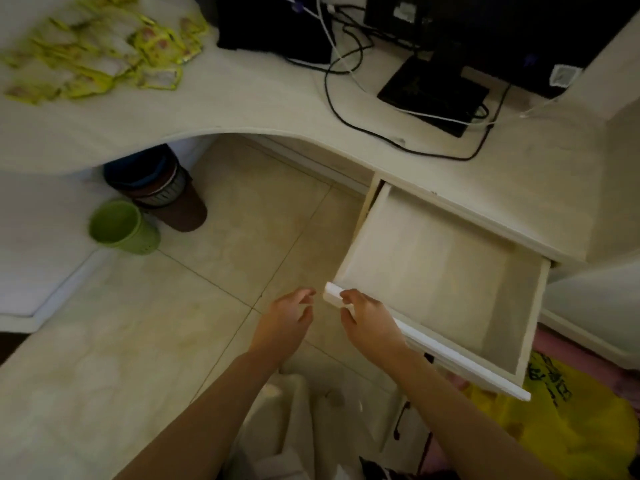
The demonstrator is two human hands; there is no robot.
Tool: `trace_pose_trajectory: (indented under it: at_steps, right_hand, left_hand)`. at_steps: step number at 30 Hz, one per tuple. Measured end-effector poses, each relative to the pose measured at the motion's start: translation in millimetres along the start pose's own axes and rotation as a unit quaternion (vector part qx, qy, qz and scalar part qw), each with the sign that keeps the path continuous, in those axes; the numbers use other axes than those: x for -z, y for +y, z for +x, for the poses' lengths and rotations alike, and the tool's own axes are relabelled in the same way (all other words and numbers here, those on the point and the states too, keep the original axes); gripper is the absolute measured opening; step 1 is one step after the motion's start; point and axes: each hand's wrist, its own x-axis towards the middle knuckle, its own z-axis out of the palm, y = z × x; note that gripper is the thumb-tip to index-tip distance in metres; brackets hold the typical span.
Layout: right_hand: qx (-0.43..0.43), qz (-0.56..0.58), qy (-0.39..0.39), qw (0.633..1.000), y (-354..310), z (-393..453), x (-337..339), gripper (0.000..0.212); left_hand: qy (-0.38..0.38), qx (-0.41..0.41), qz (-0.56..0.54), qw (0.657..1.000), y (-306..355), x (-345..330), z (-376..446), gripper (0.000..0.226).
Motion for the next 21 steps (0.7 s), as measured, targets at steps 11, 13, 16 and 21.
trace_pose_trajectory:
  at_steps: [11, 13, 16, 21]
  right_hand:
    - [0.087, 0.001, -0.019, 0.996, -150.6, 87.7, -26.5, 0.034]
    - [0.089, 0.009, -0.020, 0.996, -178.7, 108.1, -31.6, 0.036]
    - [0.096, 0.008, -0.017, 0.995, -218.3, 140.8, -38.5, 0.038]
    - [0.110, -0.003, -0.011, 0.994, -276.1, 197.8, -38.8, 0.040]
  left_hand:
    - [0.165, 0.147, 0.013, 0.975, -103.1, 142.1, 0.4, 0.028]
    - [0.183, 0.163, 0.018, 0.969, -124.7, 172.9, 9.0, 0.028]
    - [0.205, 0.177, 0.019, 0.963, -150.9, 217.8, 26.3, 0.027]
    - [0.232, 0.184, 0.022, 0.955, -179.1, 283.5, 68.3, 0.027]
